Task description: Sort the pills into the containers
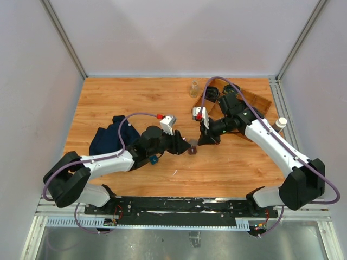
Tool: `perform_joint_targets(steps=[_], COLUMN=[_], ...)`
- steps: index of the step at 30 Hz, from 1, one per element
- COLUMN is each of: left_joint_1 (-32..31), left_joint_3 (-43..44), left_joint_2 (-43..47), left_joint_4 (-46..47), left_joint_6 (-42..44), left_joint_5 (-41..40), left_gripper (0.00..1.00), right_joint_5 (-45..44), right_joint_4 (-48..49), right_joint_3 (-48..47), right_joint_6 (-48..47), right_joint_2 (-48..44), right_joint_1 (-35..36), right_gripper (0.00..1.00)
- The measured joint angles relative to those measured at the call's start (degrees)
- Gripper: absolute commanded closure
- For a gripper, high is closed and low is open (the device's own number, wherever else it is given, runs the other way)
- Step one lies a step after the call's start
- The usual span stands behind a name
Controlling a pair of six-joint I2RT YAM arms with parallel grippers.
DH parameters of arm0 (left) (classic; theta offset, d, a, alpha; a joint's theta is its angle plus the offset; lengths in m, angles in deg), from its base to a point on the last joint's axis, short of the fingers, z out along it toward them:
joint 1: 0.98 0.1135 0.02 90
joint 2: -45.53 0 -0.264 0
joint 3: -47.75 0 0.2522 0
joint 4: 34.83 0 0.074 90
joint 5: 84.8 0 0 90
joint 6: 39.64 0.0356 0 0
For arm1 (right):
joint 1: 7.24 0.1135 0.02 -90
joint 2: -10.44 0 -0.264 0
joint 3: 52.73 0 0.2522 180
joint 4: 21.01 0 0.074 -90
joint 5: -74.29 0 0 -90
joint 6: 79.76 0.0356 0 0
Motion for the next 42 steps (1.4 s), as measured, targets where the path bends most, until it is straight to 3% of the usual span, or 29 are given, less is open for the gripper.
perform_joint_targets(steps=[5,13,25,35,42], left_joint_1=[0.0,0.0,0.0,0.0,0.0], left_joint_3=[-0.2,-5.4,-11.0,-12.0,-12.2], left_joint_2=[1.1,14.1,29.8,33.1,33.5], left_joint_4=[-2.5,-7.0,-15.2,-18.0,-19.1], left_joint_6=[0.7,1.1,2.8,3.4,3.8], left_joint_5=[2.9,4.4,0.3,-2.3,-2.4], left_gripper=[0.4,0.37,0.34,0.33,0.33], right_joint_5=[-2.2,-5.1,-8.7,-13.2,-13.7], right_joint_4=[-0.1,-4.7,-26.9,-36.3,-39.2], right_joint_3=[-0.6,-1.1,-14.0,-22.3,-25.6], right_joint_6=[-0.2,-4.1,-20.0,-24.8,-25.6], right_joint_2=[1.0,4.8,27.1,40.6,44.1], right_joint_1=[-0.5,-3.5,-3.6,-2.6,-1.4], right_gripper=[0.97,0.92,0.89,0.85,0.75])
